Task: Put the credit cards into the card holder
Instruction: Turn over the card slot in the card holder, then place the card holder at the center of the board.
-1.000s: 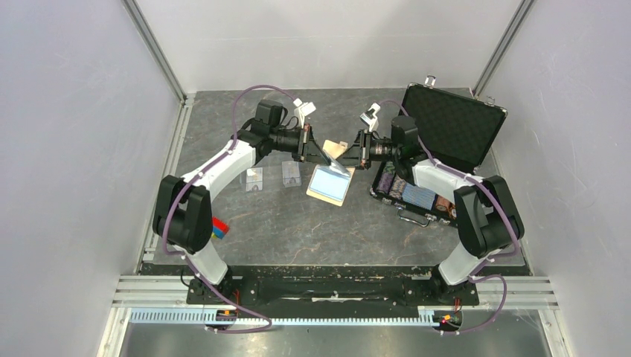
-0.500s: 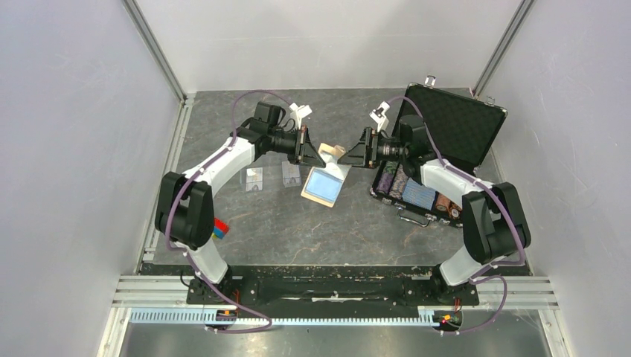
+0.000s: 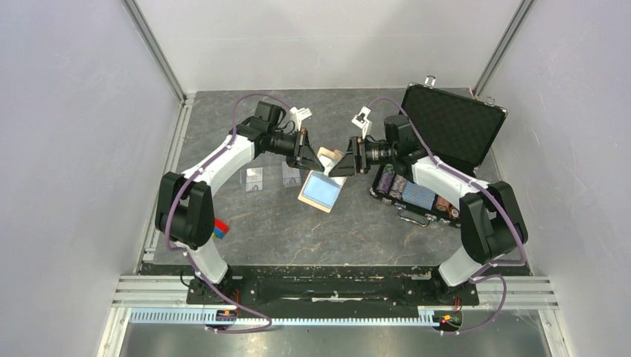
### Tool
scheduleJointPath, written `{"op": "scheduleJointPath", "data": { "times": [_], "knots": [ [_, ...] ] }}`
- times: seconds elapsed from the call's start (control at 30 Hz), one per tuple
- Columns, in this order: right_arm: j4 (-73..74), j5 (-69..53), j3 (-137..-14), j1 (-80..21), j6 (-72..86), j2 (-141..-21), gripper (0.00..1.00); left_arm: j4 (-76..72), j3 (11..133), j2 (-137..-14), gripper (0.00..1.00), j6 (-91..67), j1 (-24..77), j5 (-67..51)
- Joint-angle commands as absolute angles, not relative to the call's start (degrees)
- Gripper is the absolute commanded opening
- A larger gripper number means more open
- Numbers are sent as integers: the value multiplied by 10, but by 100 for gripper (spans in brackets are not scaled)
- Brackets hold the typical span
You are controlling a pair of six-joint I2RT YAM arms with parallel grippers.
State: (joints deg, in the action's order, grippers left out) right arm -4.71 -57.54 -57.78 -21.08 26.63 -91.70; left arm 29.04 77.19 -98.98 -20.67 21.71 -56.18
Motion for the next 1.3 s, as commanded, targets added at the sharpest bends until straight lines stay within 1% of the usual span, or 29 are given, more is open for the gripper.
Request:
{"op": "scheduleJointPath", "data": {
  "times": [0.0, 0.13, 0.17, 0.23, 0.3, 0.43, 0.53, 0.7, 0.83, 0.97, 1.0, 1.13, 1.27],
  "knots": [
    [-19, -586, -616, -221, 215, -928, 68, 301, 786, -982, 2, -184, 221, -618],
    [-15, -614, -633, -222, 205, -941, 44, 310, 781, -974, 3, -168, 222, -635],
    [-13, -621, -636, -224, 202, -944, 37, 312, 780, -973, 5, -166, 222, -636],
    [-10, -633, -641, -226, 198, -948, 20, 321, 779, -972, 10, -159, 223, -635],
    [-8, -639, -641, -228, 198, -949, 1, 327, 779, -970, 20, -153, 223, -626],
    [-5, -634, -637, -229, 198, -942, 0, 329, 776, -953, 48, -151, 222, -572],
    [-2, -619, -634, -229, 206, -937, 0, 329, 778, -935, 64, -151, 222, -511],
    [5, -546, -603, -230, 262, -924, 0, 343, 780, -899, 76, -150, 222, -382],
    [-128, -505, -508, -230, 374, -890, 0, 345, 777, -887, 80, -152, 222, -342],
    [-331, -453, -372, -232, 527, -858, 0, 345, 771, -881, 81, -156, 222, -333],
    [-359, -435, -347, -234, 547, -854, 0, 345, 769, -879, 82, -157, 222, -329],
    [-384, -362, -292, -257, 586, -843, 0, 341, 757, -866, 83, -158, 222, -314],
    [-389, -300, -269, -285, 611, -844, 0, 341, 750, -859, 84, -161, 222, -304]
  ]
}}
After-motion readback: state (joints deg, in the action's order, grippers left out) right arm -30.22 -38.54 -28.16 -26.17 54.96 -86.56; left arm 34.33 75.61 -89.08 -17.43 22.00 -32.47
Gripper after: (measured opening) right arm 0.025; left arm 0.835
